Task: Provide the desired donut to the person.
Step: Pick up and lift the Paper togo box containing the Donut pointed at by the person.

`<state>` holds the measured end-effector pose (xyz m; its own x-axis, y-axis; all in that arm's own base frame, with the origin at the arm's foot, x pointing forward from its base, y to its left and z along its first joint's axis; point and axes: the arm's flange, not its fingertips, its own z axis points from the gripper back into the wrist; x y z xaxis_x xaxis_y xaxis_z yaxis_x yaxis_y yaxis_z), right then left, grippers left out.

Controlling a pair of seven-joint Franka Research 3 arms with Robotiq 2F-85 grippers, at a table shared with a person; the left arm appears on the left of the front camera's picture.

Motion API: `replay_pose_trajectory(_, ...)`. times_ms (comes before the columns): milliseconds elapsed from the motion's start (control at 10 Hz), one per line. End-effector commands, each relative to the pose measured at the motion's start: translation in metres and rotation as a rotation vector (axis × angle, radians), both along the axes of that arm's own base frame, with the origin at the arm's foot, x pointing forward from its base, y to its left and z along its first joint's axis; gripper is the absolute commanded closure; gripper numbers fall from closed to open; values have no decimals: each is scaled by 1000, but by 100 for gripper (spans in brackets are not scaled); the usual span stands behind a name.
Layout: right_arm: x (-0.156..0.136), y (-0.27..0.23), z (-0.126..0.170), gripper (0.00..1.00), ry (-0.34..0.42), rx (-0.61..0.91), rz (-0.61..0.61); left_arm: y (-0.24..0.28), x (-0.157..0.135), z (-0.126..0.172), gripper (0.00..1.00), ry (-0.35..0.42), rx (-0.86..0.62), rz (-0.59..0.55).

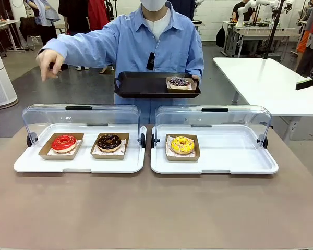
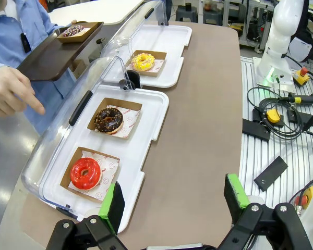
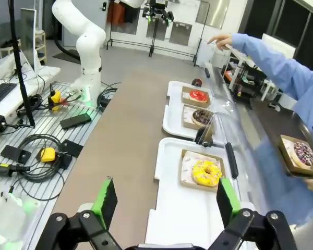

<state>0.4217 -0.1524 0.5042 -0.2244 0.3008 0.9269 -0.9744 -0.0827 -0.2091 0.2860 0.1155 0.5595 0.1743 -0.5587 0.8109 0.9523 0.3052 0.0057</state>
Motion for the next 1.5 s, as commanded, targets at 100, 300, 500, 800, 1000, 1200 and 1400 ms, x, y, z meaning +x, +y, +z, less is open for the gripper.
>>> replay_pose_trajectory(100,-2,2,2,0,7,-12,-15,1,0,1,0,-13,-14,-9)
replay_pose_trajectory(300,-2,2,2,0,7,-12,-15,1,0,1,0,-13,-14,-9)
replay_pose_trajectory(500,-2,2,2,0,7,-12,-15,1,0,1,0,-13,-14,-9)
replay_pose_trajectory(800,-2,2,2,0,7,-12,-15,1,0,1,0,-13,-14,-9)
replay_pose_trajectory(1000,-2,2,2,0,7,-12,-15,1,0,1,0,-13,-14,-9)
replay_pose_trajectory(1200,-2,2,2,0,7,-12,-15,1,0,1,0,-13,-14,-9)
replay_pose_trajectory(1400,-2,2,2,0,7,-12,-15,-9,3,13,0,13,114,-12)
